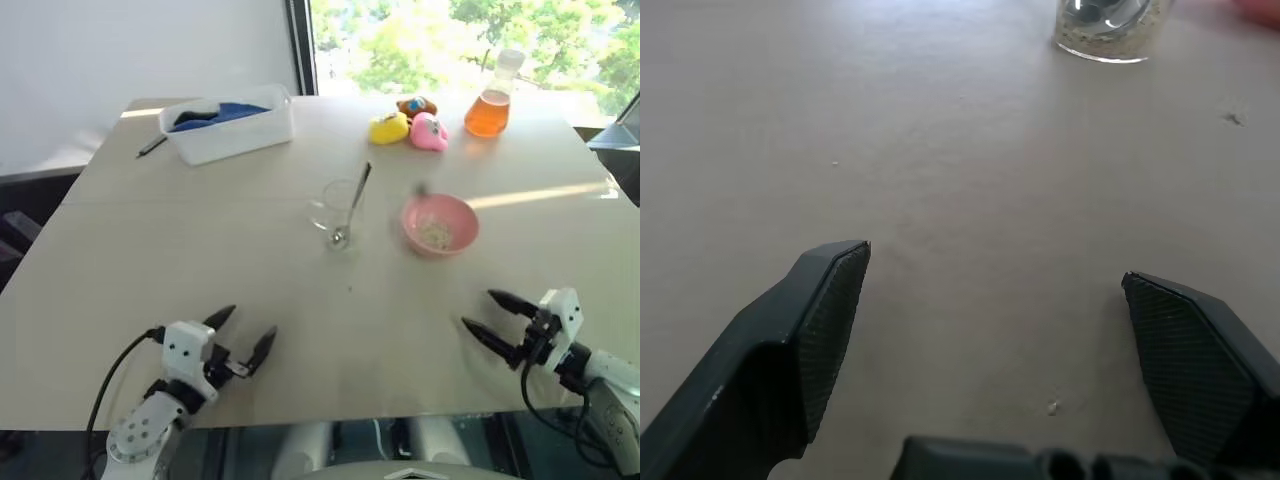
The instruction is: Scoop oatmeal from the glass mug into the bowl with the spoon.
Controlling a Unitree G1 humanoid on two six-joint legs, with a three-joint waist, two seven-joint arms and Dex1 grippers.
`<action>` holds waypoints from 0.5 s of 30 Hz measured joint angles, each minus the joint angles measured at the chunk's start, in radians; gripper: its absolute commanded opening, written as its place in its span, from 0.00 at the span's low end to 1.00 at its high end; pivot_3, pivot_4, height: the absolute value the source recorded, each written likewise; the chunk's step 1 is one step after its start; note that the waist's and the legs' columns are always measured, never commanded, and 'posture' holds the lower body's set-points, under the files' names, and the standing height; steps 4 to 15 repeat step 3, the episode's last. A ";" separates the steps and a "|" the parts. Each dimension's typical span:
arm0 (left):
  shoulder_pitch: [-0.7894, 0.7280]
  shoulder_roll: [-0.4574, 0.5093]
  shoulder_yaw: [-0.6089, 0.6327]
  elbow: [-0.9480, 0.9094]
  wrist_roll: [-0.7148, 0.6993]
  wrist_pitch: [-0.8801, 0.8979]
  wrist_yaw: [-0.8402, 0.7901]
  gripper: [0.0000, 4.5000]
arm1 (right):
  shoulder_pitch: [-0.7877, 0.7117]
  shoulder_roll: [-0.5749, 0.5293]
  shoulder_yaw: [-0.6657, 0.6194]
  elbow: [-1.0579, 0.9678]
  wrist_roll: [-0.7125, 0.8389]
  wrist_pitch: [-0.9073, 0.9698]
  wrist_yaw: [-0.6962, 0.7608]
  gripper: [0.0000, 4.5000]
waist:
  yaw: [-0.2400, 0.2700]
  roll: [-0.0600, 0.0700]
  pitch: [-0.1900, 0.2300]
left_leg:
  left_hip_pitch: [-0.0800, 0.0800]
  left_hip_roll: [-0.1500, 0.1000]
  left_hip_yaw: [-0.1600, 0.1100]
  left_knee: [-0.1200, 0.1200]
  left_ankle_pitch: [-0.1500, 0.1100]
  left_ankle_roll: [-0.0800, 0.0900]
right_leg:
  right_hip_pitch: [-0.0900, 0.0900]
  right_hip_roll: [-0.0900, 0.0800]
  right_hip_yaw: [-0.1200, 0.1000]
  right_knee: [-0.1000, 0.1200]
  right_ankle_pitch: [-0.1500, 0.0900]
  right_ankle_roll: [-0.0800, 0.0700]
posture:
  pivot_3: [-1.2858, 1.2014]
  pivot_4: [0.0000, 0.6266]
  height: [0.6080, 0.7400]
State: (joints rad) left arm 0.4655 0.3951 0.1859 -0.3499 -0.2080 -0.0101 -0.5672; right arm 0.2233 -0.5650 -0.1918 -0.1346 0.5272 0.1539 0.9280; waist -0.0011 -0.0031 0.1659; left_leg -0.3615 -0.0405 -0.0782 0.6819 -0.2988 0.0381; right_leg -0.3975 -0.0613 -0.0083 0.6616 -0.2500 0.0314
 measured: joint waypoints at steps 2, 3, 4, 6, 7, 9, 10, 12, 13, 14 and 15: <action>-0.002 0.002 -0.001 0.004 0.008 -0.011 0.001 0.99 | -0.023 0.000 -0.001 0.028 -0.009 -0.012 0.005 1.00 | 0.000 0.000 0.000 | 0.000 0.000 0.000 -0.002 0.000 0.000 | -0.001 0.000 0.000 -0.001 0.002 0.001 | 0.52 0.24 1.00; -0.002 0.003 -0.001 0.005 0.012 -0.021 0.000 0.99 | -0.039 0.000 -0.003 0.044 -0.013 -0.016 0.006 1.00 | 0.000 0.000 0.000 | -0.001 0.000 0.000 -0.002 0.000 0.000 | -0.001 0.000 0.000 -0.002 0.003 0.001 | 0.52 0.24 1.00; -0.002 0.003 -0.001 0.005 0.012 -0.021 0.000 0.99 | -0.039 0.000 -0.003 0.044 -0.013 -0.016 0.006 1.00 | 0.000 0.000 0.000 | -0.001 0.000 0.000 -0.002 0.000 0.000 | -0.001 0.000 0.000 -0.002 0.003 0.001 | 0.52 0.24 1.00; -0.002 0.003 -0.001 0.005 0.012 -0.021 0.000 0.99 | -0.039 0.000 -0.003 0.044 -0.013 -0.016 0.006 1.00 | 0.000 0.000 0.000 | -0.001 0.000 0.000 -0.002 0.000 0.000 | -0.001 0.000 0.000 -0.002 0.003 0.001 | 0.52 0.24 1.00; -0.002 0.003 -0.001 0.005 0.012 -0.021 0.000 0.99 | -0.039 0.000 -0.003 0.044 -0.013 -0.016 0.006 1.00 | 0.000 0.000 0.000 | -0.001 0.000 0.000 -0.002 0.000 0.000 | -0.001 0.000 0.000 -0.002 0.003 0.001 | 0.52 0.24 1.00; -0.002 0.003 -0.001 0.005 0.012 -0.021 0.000 0.99 | -0.039 0.000 -0.003 0.044 -0.013 -0.016 0.006 1.00 | 0.000 0.000 0.000 | -0.001 0.000 0.000 -0.002 0.000 0.000 | -0.001 0.000 0.000 -0.002 0.003 0.001 | 0.52 0.24 1.00; -0.002 0.003 -0.001 0.005 0.012 -0.021 0.000 0.99 | -0.039 0.000 -0.003 0.044 -0.013 -0.016 0.006 1.00 | 0.000 0.000 0.000 | -0.001 0.000 0.000 -0.002 0.000 0.000 | -0.001 0.000 0.000 -0.002 0.003 0.001 | 0.52 0.24 1.00; -0.002 0.003 -0.001 0.005 0.012 -0.021 0.000 0.99 | -0.039 0.000 -0.003 0.044 -0.013 -0.016 0.006 1.00 | 0.000 0.000 0.000 | -0.001 0.000 0.000 -0.002 0.000 0.000 | -0.001 0.000 0.000 -0.002 0.003 0.001 | 0.52 0.24 1.00; -0.002 0.003 -0.001 0.005 0.012 -0.021 0.000 0.99 | -0.039 0.000 -0.003 0.044 -0.013 -0.016 0.006 1.00 | 0.000 0.000 0.000 | -0.001 0.000 0.000 -0.002 0.000 0.000 | -0.001 0.000 0.000 -0.002 0.003 0.001 | 0.52 0.24 1.00; -0.002 0.003 -0.001 0.005 0.012 -0.021 0.000 0.99 | -0.039 0.000 -0.003 0.044 -0.013 -0.016 0.006 1.00 | 0.000 0.000 0.000 | -0.001 0.000 0.000 -0.002 0.000 0.000 | -0.001 0.000 0.000 -0.002 0.003 0.001 | 0.52 0.24 1.00; -0.002 0.003 -0.001 0.005 0.012 -0.021 0.000 0.99 | -0.039 0.000 -0.003 0.044 -0.013 -0.016 0.006 1.00 | 0.000 0.000 0.000 | -0.001 0.000 0.000 -0.002 0.000 0.000 | -0.001 0.000 0.000 -0.002 0.003 0.001 | 0.52 0.24 1.00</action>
